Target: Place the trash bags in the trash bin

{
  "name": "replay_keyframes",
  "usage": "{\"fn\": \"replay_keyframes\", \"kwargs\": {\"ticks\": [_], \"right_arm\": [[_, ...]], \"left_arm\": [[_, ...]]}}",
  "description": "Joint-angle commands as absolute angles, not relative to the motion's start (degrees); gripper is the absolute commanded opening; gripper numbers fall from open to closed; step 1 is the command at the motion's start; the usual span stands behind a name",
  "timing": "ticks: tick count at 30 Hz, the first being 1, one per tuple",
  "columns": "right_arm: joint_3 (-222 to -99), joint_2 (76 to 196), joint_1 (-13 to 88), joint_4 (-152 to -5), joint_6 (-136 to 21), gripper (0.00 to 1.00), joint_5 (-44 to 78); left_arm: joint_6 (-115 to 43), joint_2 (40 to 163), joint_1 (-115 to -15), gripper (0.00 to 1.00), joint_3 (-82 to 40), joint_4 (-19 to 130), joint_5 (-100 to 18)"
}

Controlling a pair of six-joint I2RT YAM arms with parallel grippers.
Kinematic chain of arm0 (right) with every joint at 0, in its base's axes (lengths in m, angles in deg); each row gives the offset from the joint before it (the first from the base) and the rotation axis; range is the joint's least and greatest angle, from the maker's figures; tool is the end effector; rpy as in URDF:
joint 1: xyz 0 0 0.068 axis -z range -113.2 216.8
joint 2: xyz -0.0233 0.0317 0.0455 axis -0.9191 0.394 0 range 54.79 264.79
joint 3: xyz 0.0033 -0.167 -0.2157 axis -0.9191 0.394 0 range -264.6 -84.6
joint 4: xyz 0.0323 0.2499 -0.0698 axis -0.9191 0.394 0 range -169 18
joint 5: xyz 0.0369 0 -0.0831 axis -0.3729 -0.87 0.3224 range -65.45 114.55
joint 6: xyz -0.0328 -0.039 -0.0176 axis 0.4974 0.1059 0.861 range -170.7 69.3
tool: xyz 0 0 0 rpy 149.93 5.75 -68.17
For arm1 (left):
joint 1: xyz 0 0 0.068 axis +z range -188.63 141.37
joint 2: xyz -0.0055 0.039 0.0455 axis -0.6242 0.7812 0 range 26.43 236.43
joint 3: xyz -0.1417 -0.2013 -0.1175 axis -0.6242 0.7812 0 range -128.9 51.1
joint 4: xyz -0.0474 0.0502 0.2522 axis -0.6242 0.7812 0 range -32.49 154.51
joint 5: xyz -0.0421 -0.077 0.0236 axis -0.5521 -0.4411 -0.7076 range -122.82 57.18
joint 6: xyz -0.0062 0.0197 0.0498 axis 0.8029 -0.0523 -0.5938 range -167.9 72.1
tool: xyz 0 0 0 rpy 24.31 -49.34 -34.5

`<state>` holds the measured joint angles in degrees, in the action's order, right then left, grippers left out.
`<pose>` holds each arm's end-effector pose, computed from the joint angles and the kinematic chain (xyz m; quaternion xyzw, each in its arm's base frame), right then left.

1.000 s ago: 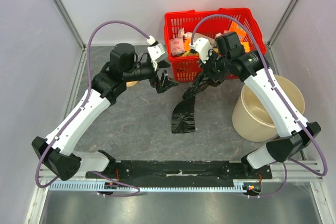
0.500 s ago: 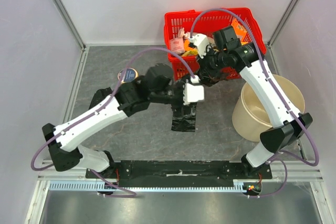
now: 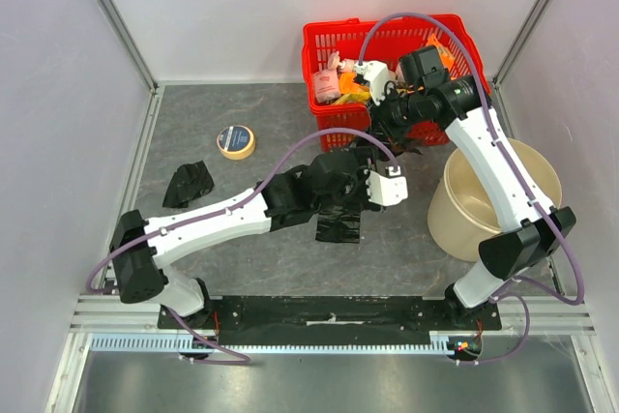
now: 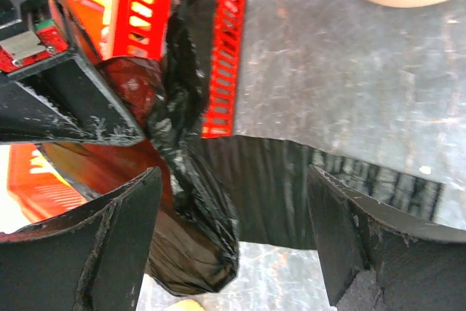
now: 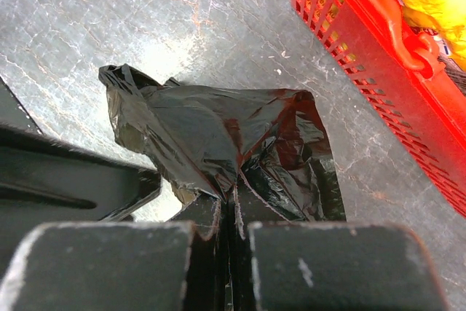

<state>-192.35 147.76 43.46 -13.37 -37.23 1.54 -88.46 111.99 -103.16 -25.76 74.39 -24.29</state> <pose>0.2908 0.1405 0.4149 -0.3549 0.8549 0.2154 0.3110 0.1550 -0.3131 0.3518 0.6457 0.5446 -0.0488 0.5330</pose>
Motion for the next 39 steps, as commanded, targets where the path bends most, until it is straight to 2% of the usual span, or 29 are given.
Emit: {"fn": "replay_keyframes", "kwargs": {"ticks": [1, 8, 12, 14, 16, 20, 29, 39], "right_arm": [[-193.32, 146.20, 44.12, -11.76, -37.79, 0.00, -1.20], [-192.62, 144.97, 44.56, -11.50, -37.78, 0.00, -1.73], [-191.92, 144.00, 44.65, -11.41, -37.70, 0.00, -1.99], [-191.83, 143.65, 44.82, -11.50, -37.70, 0.00, -1.99], [-191.57, 143.30, 45.09, -11.50, -37.70, 0.00, -2.08], [-191.21, 142.86, 45.53, -11.58, -37.78, 0.00, -0.42], [-189.55, 142.94, 47.72, -12.02, -37.96, 0.00, 7.06], [-187.96, 141.71, 49.83, -12.38, -37.00, 0.00, 11.62]], "left_arm": [[-95.45, 113.87, -103.58, 0.86, -23.87, 61.38, -16.30], [-99.23, 116.25, -103.49, 0.84, -21.06, 55.60, -14.99], [-100.02, 116.95, -102.88, 0.75, -19.83, 52.85, -14.98], [-100.20, 117.30, -102.79, 0.65, -19.92, 51.98, -15.07], [-99.94, 117.48, -102.79, 0.49, -20.09, 51.80, -16.12], [-98.36, 116.52, -102.79, 0.02, -22.02, 58.88, -20.85], [-93.34, 109.14, -99.19, 0.02, -31.51, 93.43, -46.96], [-97.73, 102.46, -95.15, 0.02, -33.36, 109.18, -48.56]]}}
